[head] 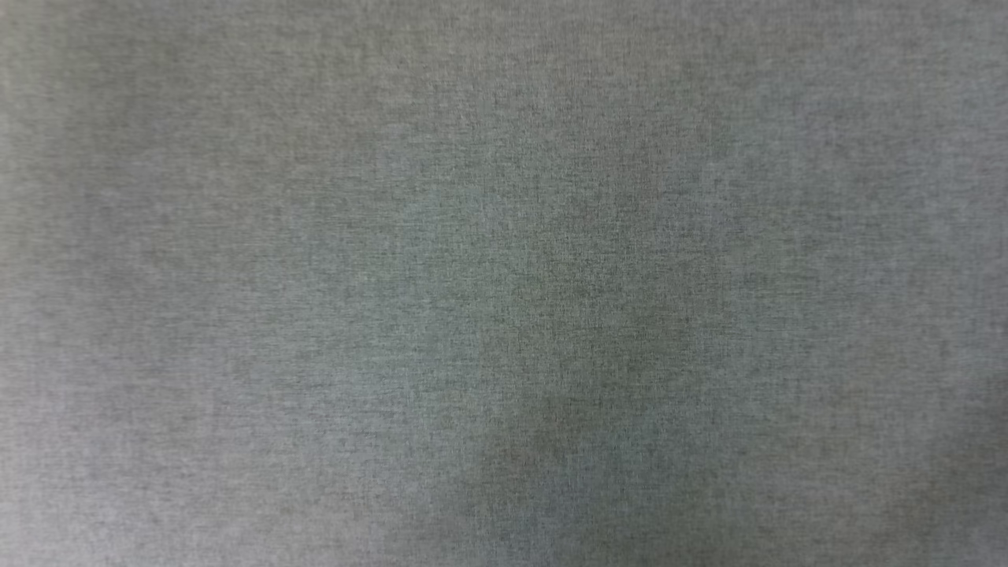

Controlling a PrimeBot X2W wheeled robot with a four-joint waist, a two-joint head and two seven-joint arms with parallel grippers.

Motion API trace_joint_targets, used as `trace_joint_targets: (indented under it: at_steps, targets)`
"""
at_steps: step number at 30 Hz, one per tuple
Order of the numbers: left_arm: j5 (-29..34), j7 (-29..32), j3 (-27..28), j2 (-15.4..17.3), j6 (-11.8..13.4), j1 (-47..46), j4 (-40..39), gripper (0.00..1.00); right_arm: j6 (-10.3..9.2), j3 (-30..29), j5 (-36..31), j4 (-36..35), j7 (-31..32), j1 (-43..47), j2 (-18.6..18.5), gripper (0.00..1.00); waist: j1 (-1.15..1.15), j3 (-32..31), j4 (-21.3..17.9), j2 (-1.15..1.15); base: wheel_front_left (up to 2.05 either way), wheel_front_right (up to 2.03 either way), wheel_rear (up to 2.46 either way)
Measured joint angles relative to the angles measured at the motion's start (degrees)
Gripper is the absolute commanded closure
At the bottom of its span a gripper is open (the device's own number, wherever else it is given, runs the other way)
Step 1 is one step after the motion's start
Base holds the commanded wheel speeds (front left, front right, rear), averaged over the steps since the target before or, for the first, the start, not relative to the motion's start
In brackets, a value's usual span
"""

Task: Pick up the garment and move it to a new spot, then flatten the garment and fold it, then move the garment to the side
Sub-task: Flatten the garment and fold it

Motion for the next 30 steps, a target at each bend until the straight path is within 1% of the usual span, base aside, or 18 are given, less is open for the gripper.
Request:
trace_joint_targets:
  at_steps: [2,5,7,8,10,12,15,18,20,23,26,30]
  targets:
    - [-0.04,-1.69,-1.04,-1.04,-0.12,3.75,1.48,1.0,0.0,1.2,0.09,1.48,-1.7,2.87,0.48,1.0,0.0,-0.76,0.16,0.0,0.0,0.0,0.0]
    - [-0.2,-3.27,-3.34,-2.66,-0.7,11.46,2.4,1.0,0.0,4.47,-0.15,3.35,-3.27,8.79,0.93,1.0,0.0,-2.57,0.22,0.0,0.0,0.0,0.0]
    - [-0.58,-4.43,-4.22,-3.27,-0.53,16.19,2.99,1.0,0.0,5.27,0.76,3.97,-4.28,12.13,1.2,1.0,0.0,-4.01,0.28,0.0,0.0,0.0,0.0]
    - [-1.11,-5.63,-6.32,-4.24,-0.32,26.38,3.19,1.0,0.0,6.9,3.08,3.78,-5.89,19.6,1.04,1.0,-0.01,-7.62,0.42,0.0,0.0,0.0,0.0]
    - [-1.54,-6.03,-7.32,-4.47,0.12,31.67,2.32,1.0,0.0,7.39,4.53,3.35,-6.39,24.1,0.56,1.0,-0.01,-9.61,0.47,0.0,0.0,0.0,0.0]
    - [-1.63,-6.34,-8.26,-4.58,1.09,37.4,0.94,1.0,0.0,7.51,6.14,2.65,-7.05,29.0,-0.18,1.0,-0.01,-11.8,0.55,0.0,0.0,0.0,0.0]
    - [-2.64,-6.65,-9.98,-5.13,2.26,47.8,-0.43,1.0,-0.01,9.2,7.49,1.35,-7.8,37.86,-0.92,1.0,-0.01,-15.43,0.65,0.0,0.0,0.0,0.0]
    - [-3.54,-6.95,-11.4,-4.82,3.09,57.04,-1.64,1.0,0.0,10.13,9.78,-0.65,-8.17,46.45,-1.96,1.0,-0.02,-19.16,0.74,0.0,0.0,0.0,0.0]
    - [-4.38,-7.09,-11.94,-4.53,3.48,62.57,-2.67,1.0,0.0,9.68,11.45,-1.9,-8.43,51.59,-2.59,1.0,-0.02,-21.56,0.82,0.0,0.0,0.0,0.0]
    - [-5.26,-7.31,-12.83,-3.47,4.02,69.96,-4.02,1.0,0.0,9.83,12.14,-3.57,-8.42,59.79,-3.82,1.0,-0.03,-25.04,0.9,0.0,0.0,0.0,0.0]
    - [-6.84,-7.46,-12.44,-2.0,5.1,75.85,-5.48,1.0,0.01,9.53,13.55,-5.44,-8.16,66.91,-4.58,1.0,-0.03,-28.32,0.83,0.0,0.0,0.0,0.0]
    - [-8.5,-7.22,-11.61,0.09,6.61,81.34,-8.18,1.0,0.02,8.13,14.43,-8.25,-7.23,73.86,-6.23,1.0,-0.04,-31.76,0.62,0.0,0.0,0.0,0.0]
